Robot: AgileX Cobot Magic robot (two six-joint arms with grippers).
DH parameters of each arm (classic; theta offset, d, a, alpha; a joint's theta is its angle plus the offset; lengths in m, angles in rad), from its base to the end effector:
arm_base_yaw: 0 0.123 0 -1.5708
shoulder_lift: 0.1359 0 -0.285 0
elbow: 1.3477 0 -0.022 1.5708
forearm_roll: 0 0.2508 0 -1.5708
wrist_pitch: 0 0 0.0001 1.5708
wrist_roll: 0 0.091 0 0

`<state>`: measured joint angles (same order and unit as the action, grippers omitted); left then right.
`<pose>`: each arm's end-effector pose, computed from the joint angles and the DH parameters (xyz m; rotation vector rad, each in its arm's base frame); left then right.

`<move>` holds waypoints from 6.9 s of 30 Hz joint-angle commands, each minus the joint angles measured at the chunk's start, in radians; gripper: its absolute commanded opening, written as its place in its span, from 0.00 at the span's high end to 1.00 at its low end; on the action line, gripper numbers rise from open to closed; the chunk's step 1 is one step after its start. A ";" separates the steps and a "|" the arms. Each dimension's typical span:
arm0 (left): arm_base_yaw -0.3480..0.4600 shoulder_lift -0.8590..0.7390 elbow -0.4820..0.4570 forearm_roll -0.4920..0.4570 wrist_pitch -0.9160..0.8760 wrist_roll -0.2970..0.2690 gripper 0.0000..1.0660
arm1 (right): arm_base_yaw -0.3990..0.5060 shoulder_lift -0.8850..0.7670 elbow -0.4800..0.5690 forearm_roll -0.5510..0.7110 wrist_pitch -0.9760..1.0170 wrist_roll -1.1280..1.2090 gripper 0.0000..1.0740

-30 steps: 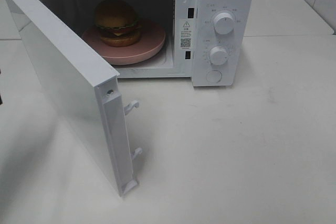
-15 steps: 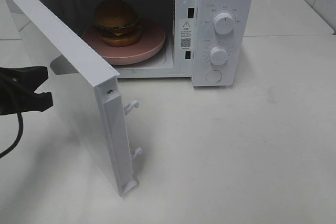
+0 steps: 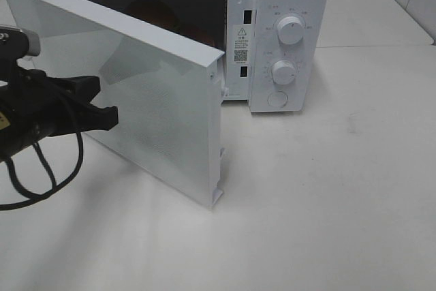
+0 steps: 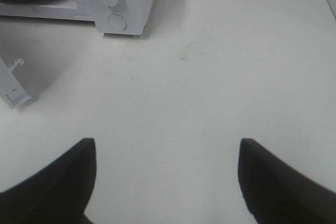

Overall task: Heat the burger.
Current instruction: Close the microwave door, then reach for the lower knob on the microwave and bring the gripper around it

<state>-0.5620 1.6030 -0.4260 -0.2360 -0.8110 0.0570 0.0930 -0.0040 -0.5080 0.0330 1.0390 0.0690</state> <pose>0.2359 -0.1303 0.1658 0.3055 1.8453 -0.3049 -0.0058 0.0021 0.2813 -0.0255 2.0129 0.1426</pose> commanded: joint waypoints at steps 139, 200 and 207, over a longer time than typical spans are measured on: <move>0.472 -0.527 -0.252 0.242 1.714 -0.106 0.15 | -0.008 -0.026 0.001 -0.003 -0.002 0.006 0.33; 0.591 -1.633 -0.079 0.156 1.844 0.013 0.16 | -0.008 -0.026 0.001 -0.003 -0.002 0.006 0.33; 0.591 -1.633 -0.079 0.156 1.844 0.013 0.16 | -0.008 -0.026 0.001 -0.003 -0.002 0.006 0.33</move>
<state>0.0270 -0.0050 -0.5050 -0.0780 1.0370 0.0680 0.0930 -0.0040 -0.5080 0.0330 1.0390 0.0690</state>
